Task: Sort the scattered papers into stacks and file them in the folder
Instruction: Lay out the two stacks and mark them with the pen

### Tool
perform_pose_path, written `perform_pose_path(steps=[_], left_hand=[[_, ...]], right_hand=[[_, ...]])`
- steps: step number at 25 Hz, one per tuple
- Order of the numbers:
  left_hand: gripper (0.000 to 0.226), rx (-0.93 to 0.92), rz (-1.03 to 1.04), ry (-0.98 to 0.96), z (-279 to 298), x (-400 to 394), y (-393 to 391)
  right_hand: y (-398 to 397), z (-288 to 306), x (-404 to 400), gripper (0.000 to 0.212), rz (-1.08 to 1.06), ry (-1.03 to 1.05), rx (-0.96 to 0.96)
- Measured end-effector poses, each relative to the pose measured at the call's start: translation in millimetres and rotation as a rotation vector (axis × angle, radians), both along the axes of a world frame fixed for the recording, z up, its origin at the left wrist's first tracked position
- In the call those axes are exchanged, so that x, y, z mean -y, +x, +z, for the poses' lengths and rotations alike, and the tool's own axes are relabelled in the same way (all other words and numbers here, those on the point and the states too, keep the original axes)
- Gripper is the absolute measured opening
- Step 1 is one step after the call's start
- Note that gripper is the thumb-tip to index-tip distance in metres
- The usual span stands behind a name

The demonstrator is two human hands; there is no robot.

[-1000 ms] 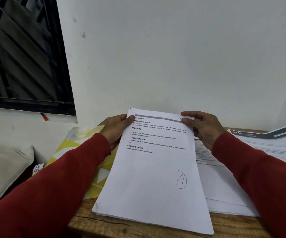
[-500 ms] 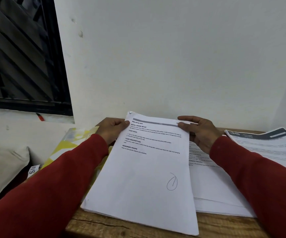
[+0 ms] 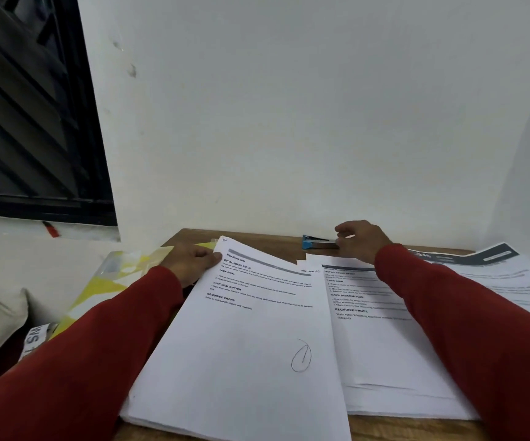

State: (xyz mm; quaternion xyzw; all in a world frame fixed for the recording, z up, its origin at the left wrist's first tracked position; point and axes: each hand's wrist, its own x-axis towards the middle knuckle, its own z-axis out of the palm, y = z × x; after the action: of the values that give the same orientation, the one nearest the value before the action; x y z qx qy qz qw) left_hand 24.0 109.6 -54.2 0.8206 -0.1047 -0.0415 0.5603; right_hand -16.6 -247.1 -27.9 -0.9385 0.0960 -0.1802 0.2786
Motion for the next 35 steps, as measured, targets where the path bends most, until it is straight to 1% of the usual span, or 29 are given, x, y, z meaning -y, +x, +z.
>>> perform_pose_path(steps=[1, 3, 5, 7, 10, 13, 15, 16, 18, 19, 21, 22, 24, 27, 30, 35], left_hand=[[0.020, 0.008, -0.008, 0.001, 1.0, 1.6, -1.1], [0.021, 0.015, -0.037, -0.014, -0.1, 5.9, -2.5], [0.022, 0.017, -0.054, -0.047, 0.3, 8.6, -3.9], [0.024, 0.028, -0.072, -0.066, 0.9, 9.5, -2.2], [0.025, 0.060, -0.086, -0.051, 0.1, 9.3, -0.6], [0.021, 0.075, -0.091, -0.071, -3.1, 8.9, 0.5], [0.021, 0.097, -0.092, -0.084, -3.8, 9.8, 0.1], [0.022, 0.122, -0.081, -0.079, -3.9, 10.8, 1.0], [0.019, 0.207, -0.071, -0.074, -2.5, 13.1, -1.0], [0.017, 0.267, -0.090, -0.085, -1.2, 14.1, -3.5], [0.017, 0.347, -0.134, -0.138, -0.6, 15.8, -5.9], [0.018, 0.355, -0.138, -0.154, -0.5, 16.2, -6.8], [0.017, 0.375, -0.134, -0.158, 0.6, 18.0, -9.1], [0.017, 0.388, -0.131, -0.167, 2.2, 21.4, -11.9], [0.017, 0.404, -0.133, -0.166, 3.1, 23.1, -14.3], [0.018, 0.407, -0.133, -0.149, 4.5, 23.9, -15.5]], right_hand=[[7.4, 0.0, -2.4, 0.038, 0.004, -0.107, -0.065], [21.8, 0.4, -8.0, 0.049, 0.006, -0.234, -0.172], [38.3, -0.3, -12.7, 0.055, 0.001, -0.275, -0.253], [52.7, -3.8, -15.2, 0.053, -0.009, -0.299, -0.302], [65.7, -8.7, -12.3, 0.037, -0.015, -0.305, -0.272], [61.0, -7.8, -8.0, 0.027, 0.024, -0.171, -0.154], [53.3, 6.5, -12.6, 0.022, 0.162, -0.129, -0.035], [48.5, 18.3, -18.6, 0.019, 0.264, -0.092, -0.010], [37.2, 43.8, -37.1, 0.016, 0.470, -0.020, -0.040], [32.0, 55.7, -46.7, 0.018, 0.541, -0.043, -0.067], [23.6, 74.4, -64.7, 0.021, 0.620, -0.192, -0.116], [20.6, 80.9, -72.5, 0.022, 0.641, -0.254, -0.132], [15.1, 90.0, -84.4, 0.021, 0.672, -0.302, -0.161], [11.4, 97.0, -99.2, 0.018, 0.657, -0.375, -0.178], [9.1, 101.1, -107.7, 0.018, 0.626, -0.396, -0.143], [7.2, 102.6, -114.9, 0.024, 0.597, -0.460, -0.120]])
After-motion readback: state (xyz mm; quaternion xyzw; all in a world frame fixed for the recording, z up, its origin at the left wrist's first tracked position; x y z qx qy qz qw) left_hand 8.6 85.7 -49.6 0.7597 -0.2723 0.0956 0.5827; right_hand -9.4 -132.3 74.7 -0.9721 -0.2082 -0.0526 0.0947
